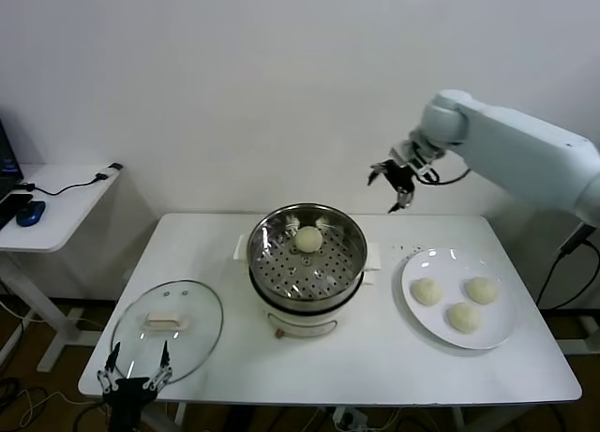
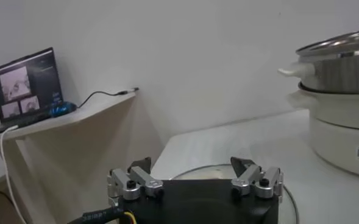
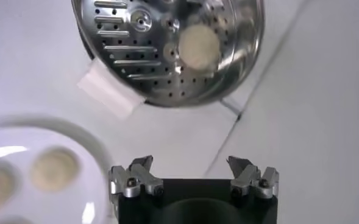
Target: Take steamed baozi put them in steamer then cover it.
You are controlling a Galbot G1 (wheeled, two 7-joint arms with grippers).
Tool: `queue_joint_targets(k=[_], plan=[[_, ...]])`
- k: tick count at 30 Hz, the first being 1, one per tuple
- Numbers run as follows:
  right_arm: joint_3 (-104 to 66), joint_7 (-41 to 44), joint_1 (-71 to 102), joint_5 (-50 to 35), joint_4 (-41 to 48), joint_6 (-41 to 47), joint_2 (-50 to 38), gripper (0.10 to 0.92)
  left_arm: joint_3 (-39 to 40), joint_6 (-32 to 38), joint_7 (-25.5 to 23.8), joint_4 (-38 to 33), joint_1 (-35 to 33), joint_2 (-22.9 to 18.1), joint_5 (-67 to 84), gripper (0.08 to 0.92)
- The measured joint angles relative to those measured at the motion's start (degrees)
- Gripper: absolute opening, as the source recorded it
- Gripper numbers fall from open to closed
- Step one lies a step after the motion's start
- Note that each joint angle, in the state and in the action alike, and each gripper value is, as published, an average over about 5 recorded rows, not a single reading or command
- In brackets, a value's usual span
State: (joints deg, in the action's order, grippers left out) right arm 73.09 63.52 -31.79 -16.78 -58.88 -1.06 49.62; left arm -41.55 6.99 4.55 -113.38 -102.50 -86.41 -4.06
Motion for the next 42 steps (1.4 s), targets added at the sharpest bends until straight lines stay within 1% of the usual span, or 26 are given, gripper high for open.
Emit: queue_joint_targets(k=[5,10,21,35,38,42], plan=[[-0.71,0.28,5.0,-1.0,0.35,4.32,-3.08,0.823,-0.22,-0.01,0.01,-0.09,-0.33,-0.12,-0.15,0.823],[-4.52,0.4,11.5,1.39,1.92,6.4,-4.2,0.823,-0.41,0.13,0.08,0.13,-0.67,-0.23,-0.18,0.823],[-13.37,0.16,23.35,8.25,5.59,7.44,-4.64,0.823,-0.52,0.14,0.14,0.46,-0.78,-0.21,-0.18,0.823],[-19.78,-0.67,28.98,11.08,9.25,8.13,-2.27,0.821,-0.15,0.22,0.08,1.03,-0.67,-0.08,-0.61,0.823],[-20.18,-0.64,29.23,11.47,9.58,8.32,-1.95,0.795,-0.17,0.34,0.11,1.13,-0.79,-0.05,-0.61,0.823],[-20.63,-0.48,29.3,11.64,9.92,8.56,-1.7,0.703,-0.15,0.38,0.11,1.12,-0.79,0.07,-0.61,0.823]])
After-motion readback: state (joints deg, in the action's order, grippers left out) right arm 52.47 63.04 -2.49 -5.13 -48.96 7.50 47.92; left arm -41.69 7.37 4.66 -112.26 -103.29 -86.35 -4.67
